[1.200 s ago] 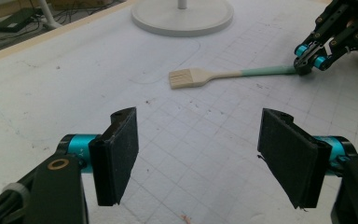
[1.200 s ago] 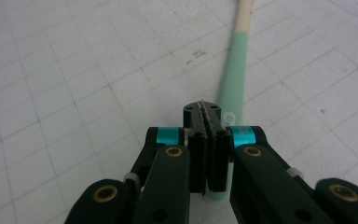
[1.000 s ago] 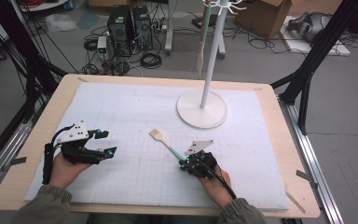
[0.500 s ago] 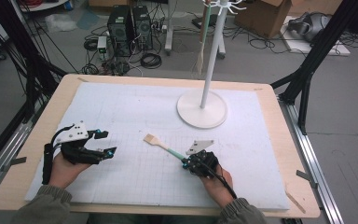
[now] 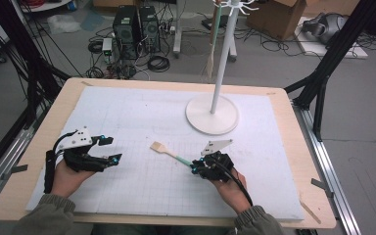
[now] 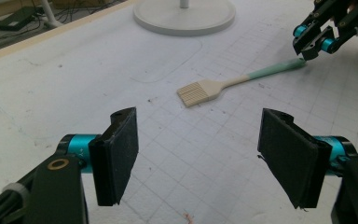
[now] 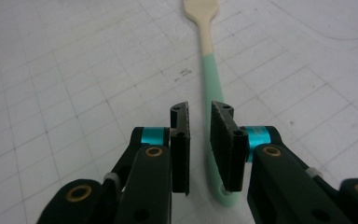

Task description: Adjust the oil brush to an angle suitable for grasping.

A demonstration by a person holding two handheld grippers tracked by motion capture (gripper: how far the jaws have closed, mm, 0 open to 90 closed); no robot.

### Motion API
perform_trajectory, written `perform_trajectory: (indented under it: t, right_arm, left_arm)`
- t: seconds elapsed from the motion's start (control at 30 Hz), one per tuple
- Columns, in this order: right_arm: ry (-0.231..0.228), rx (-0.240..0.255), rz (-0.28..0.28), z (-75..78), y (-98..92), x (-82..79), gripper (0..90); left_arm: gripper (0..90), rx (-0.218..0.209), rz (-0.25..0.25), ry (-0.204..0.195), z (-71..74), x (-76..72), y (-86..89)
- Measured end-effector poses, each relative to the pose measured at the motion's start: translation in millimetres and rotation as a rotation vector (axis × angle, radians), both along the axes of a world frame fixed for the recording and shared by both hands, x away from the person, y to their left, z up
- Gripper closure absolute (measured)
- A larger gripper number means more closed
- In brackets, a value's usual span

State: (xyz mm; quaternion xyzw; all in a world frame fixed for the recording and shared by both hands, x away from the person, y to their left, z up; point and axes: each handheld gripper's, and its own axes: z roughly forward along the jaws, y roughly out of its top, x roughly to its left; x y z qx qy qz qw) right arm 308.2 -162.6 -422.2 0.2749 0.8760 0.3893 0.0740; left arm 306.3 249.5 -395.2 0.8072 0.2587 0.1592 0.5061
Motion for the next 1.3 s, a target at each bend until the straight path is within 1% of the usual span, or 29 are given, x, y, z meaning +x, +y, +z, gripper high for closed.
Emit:
perform_trajectory:
  t: [0.1, 0.13, 0.3, 0.43, 0.47, 0.7, 0.83, 0.87, 0.93, 1.03, 1.13, 1.23, 1.3]
  right_arm:
    - [0.002, 0.008, 0.007, 2.9, -0.1, 5.0, 72.4]
    - [0.005, 0.013, 0.002, 4.1, -0.1, 5.9, 72.2]
    - [-0.005, 0.018, 0.008, 8.8, 0.5, 13.3, 68.6]
    - [-0.003, 0.014, 0.007, 10.2, 2.2, 19.4, 65.7]
    - [0.002, 0.009, 0.001, 9.6, 3.1, 20.6, 64.5]
    - [0.018, -0.039, 0.017, 0.4, 11.1, 27.0, 62.6]
    - [0.027, -0.065, 0.027, -5.0, 16.9, 29.4, 62.7]
    - [0.03, -0.065, 0.028, -6.2, 18.5, 29.8, 63.1]
    - [0.025, -0.082, 0.033, -8.3, 21.6, 30.4, 63.9]
    - [0.034, -0.092, 0.039, -10.9, 25.2, 31.3, 65.9]
    - [0.03, -0.107, 0.04, -12.5, 28.0, 31.5, 69.9]
    - [0.02, -0.117, 0.033, -12.6, 29.0, 30.8, 72.0]
    - [0.013, -0.126, 0.035, -12.6, 29.4, 30.6, 72.6]
  left_arm:
    - [29.3, 0.0, -0.003, 0.002, -0.4, 0.2, -0.7]
    - [29.3, 0.001, -0.005, 0.002, -0.3, 0.1, -0.9]
    - [29.3, 0.004, -0.007, -0.001, -0.1, 0.3, -1.1]
    - [29.3, 0.0, -0.006, 0.0, -0.1, 0.0, -1.5]
    - [29.3, 0.002, -0.007, -0.002, 0.0, 0.2, -1.3]
    - [29.3, -0.005, -0.006, 0.002, -0.2, 0.4, -0.9]
    - [29.3, -0.003, -0.007, 0.0, -0.3, 0.7, -1.2]
    - [29.3, -0.002, -0.008, 0.0, -0.2, 0.7, -1.1]
    - [29.3, -0.002, -0.008, 0.0, -0.2, 0.6, -1.2]
    - [29.3, -0.001, -0.008, 0.0, -0.2, 0.6, -1.2]
    - [29.3, -0.001, -0.008, 0.001, -0.3, 0.7, -1.1]
    - [29.3, -0.004, -0.008, 0.003, -0.4, 0.6, -1.1]
    - [29.3, 0.001, -0.008, 0.0, -0.4, 0.8, -1.1]
